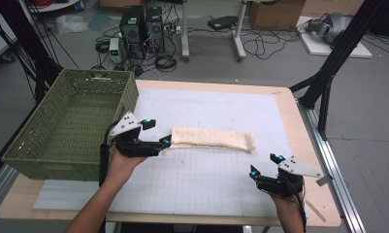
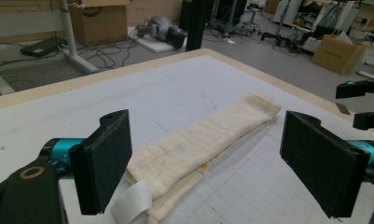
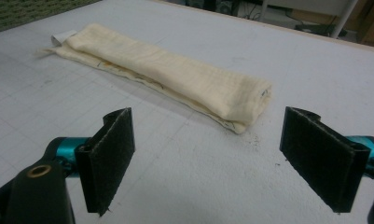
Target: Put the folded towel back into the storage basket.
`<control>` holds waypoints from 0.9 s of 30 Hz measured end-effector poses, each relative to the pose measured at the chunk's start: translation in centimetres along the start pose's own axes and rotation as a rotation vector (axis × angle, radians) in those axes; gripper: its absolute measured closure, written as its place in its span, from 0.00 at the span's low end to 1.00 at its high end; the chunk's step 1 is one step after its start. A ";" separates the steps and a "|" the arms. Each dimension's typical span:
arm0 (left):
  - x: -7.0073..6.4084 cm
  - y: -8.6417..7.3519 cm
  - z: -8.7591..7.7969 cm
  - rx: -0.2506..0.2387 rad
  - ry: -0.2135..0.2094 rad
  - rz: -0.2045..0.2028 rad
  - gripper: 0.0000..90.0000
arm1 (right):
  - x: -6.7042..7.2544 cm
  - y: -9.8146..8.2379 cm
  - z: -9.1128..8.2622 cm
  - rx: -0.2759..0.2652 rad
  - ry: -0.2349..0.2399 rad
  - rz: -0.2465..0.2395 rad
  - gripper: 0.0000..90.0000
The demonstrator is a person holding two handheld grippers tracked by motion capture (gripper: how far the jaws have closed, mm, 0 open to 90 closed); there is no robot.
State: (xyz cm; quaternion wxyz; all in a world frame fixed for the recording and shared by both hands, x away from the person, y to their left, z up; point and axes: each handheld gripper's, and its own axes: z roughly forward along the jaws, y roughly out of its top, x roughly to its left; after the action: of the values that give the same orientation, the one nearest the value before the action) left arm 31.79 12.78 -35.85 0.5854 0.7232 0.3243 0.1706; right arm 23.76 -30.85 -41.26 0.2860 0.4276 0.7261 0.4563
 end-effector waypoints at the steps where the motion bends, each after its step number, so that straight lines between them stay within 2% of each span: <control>1: 0.1 0.1 0.2 0.002 0.002 -0.001 0.19 | 0.0 0.0 0.0 -0.002 0.000 -0.003 0.19; 9: 0.7 -0.3 1.5 0.031 0.025 -0.011 0.20 | 0.0 0.0 0.1 0.004 0.005 -0.001 0.19; 17: 1.6 -0.8 2.5 0.066 0.056 -0.038 0.20 | 0.0 0.0 0.1 0.007 0.005 -0.004 0.19; 22: 2.3 -1.2 3.2 0.092 0.070 -0.066 0.20 | 0.0 0.0 0.2 0.010 0.005 -0.004 0.19; 27: 3.5 -2.1 4.5 0.145 0.098 -0.099 0.23 | 0.1 0.0 0.3 0.015 0.002 -0.005 0.19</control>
State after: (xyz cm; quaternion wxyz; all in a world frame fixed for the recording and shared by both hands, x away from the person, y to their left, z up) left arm 36.54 12.02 -39.50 0.5226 0.7377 0.3993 0.1525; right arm 23.91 -30.66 -41.39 0.2830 0.4276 0.7308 0.4505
